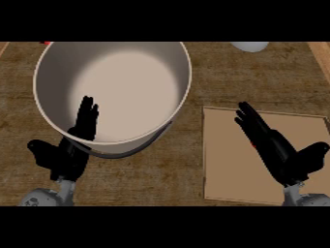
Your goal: Pick the tomato from the tray and place it in the pot
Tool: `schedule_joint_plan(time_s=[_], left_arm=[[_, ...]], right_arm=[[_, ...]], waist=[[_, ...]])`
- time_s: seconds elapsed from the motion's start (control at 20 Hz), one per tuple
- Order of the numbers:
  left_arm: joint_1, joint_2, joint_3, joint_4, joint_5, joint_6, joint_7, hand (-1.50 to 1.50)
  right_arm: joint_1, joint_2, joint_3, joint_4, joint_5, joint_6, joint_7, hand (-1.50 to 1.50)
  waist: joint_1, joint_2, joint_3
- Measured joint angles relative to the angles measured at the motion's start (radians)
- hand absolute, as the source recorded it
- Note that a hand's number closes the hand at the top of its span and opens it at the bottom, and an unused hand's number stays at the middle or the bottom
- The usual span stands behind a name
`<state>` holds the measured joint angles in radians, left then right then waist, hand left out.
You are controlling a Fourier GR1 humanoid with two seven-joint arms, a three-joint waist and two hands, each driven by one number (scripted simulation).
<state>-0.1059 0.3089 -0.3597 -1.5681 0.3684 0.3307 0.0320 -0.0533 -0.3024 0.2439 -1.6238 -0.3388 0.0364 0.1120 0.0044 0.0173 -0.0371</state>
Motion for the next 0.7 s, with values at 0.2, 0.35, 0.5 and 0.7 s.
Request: schedule_joint_plan(time_s=[0.2, 0.35, 0.5, 0.7], left_arm=[[-0.001, 0.054, 0.044, 0.005, -0.028, 0.009, -0.026, 0.00], [0.003, 0.111, 0.071, 0.011, -0.039, 0.004, -0.029, 0.00], [0.027, 0.143, 0.089, 0.013, -0.037, 0.003, -0.035, 0.00], [0.032, 0.196, 0.104, 0.014, -0.047, -0.015, -0.037, 0.00]], right_arm=[[-0.042, -0.016, -0.063, 0.033, 0.086, -0.120, 0.013, 1.50], [-0.050, -0.092, -0.122, 0.058, 0.206, -0.228, 0.019, 1.50], [-0.047, -0.145, -0.218, 0.081, 0.339, -0.409, 0.007, -1.50], [-0.034, -0.134, -0.249, 0.089, 0.513, -0.630, -0.015, -1.50]], waist=[[0.002, -0.014, 0.023], [-0.004, -0.014, 0.023], [-0.027, -0.018, 0.028], [-0.022, -0.019, 0.036]])
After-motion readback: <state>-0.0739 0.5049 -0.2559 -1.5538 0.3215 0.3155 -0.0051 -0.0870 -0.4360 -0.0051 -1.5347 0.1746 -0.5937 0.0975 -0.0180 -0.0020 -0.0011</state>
